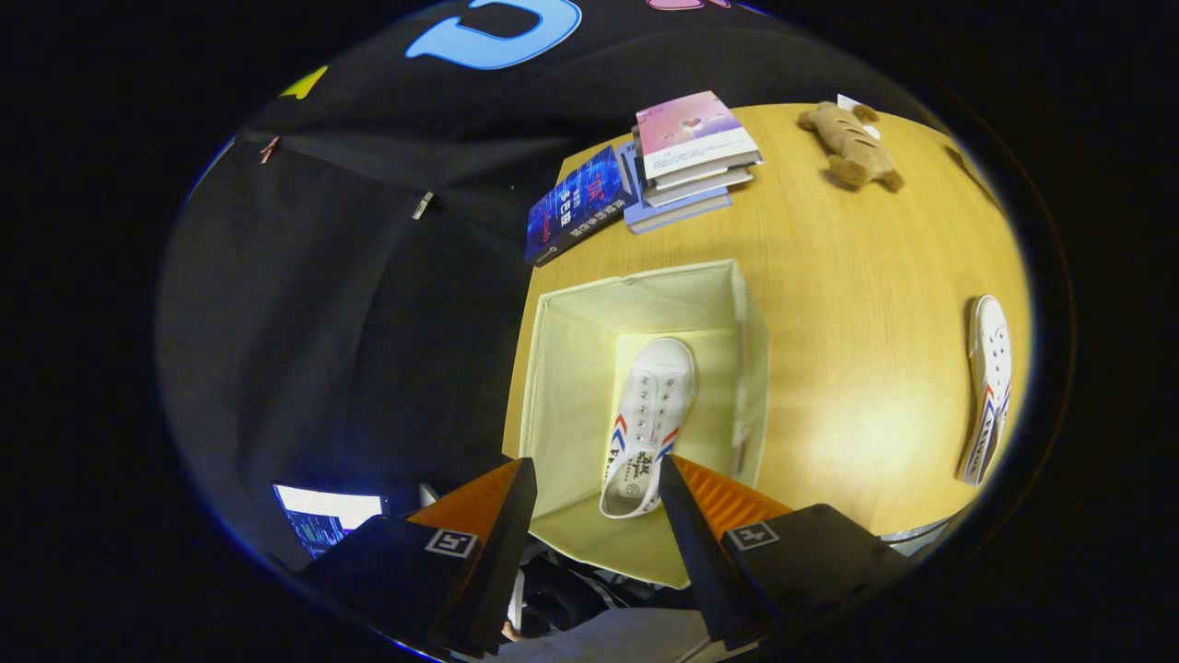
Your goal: Open the storage box then place both shoes into the box .Put the left shoe in first, then the right shoe, with the right side of both shoes facing outward in a uniform manner.
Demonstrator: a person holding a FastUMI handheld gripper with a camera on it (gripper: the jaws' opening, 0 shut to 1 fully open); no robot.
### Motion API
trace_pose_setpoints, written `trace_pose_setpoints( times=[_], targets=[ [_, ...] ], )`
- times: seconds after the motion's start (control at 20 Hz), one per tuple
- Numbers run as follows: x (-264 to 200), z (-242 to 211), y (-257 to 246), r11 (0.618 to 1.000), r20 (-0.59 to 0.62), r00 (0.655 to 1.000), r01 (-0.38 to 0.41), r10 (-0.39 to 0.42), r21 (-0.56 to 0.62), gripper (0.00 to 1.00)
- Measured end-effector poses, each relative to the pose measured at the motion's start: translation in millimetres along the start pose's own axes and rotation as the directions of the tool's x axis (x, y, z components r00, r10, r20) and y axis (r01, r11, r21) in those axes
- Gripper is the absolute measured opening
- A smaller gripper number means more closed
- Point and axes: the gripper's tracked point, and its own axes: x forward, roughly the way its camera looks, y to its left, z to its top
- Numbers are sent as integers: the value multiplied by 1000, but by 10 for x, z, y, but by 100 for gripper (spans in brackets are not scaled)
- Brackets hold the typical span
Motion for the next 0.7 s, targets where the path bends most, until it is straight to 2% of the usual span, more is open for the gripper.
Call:
trace_pose_setpoints(
  times=[0.1,0.2,0.4,0.55,0.7],
  targets=[
    [-337,58,-346,1000,32,999,3,-4,21,82],
    [-652,153,-841,997,74,996,44,-48,64,82],
    [-1136,227,-2071,969,114,969,200,-217,145,82],
    [-1370,158,-2880,930,99,933,326,-345,172,82],
    [-1441,75,-3598,883,49,888,445,-457,151,82]
  ],
)
